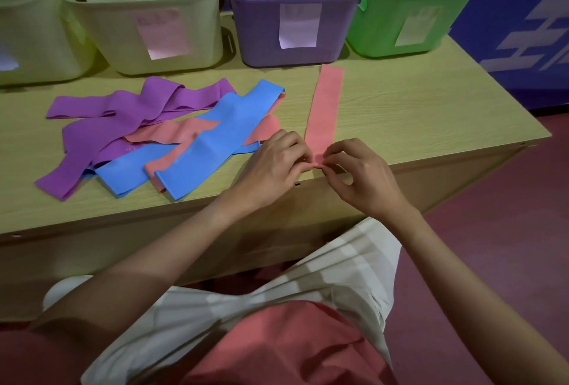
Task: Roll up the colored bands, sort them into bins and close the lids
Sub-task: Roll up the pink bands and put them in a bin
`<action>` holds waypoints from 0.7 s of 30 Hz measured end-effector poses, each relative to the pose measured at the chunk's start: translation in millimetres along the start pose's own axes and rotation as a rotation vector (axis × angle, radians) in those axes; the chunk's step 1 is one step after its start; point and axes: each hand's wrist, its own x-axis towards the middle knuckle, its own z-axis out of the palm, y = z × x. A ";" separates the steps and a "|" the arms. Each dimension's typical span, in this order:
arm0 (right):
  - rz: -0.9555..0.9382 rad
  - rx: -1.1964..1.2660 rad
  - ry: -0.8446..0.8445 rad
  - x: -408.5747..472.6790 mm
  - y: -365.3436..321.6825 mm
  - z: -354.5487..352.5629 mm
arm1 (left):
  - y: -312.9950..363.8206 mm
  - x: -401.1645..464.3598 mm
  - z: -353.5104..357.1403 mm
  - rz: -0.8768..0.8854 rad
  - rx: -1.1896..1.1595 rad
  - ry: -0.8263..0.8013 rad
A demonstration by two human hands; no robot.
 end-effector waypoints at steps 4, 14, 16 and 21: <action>0.004 -0.002 0.024 -5.7 -1.6 3.7 | -0.4 -2.9 0.7 0.025 -0.021 -0.003; 0.055 0.044 0.057 -8.8 -4.7 10.4 | 1.1 1.6 0.0 -0.032 -0.019 -0.031; 0.065 0.066 0.065 -8.2 -4.9 10.5 | 3.8 2.0 0.7 -0.061 -0.005 -0.049; 0.133 0.079 0.188 -10.2 -7.4 16.0 | 7.7 4.5 3.5 -0.132 0.045 -0.066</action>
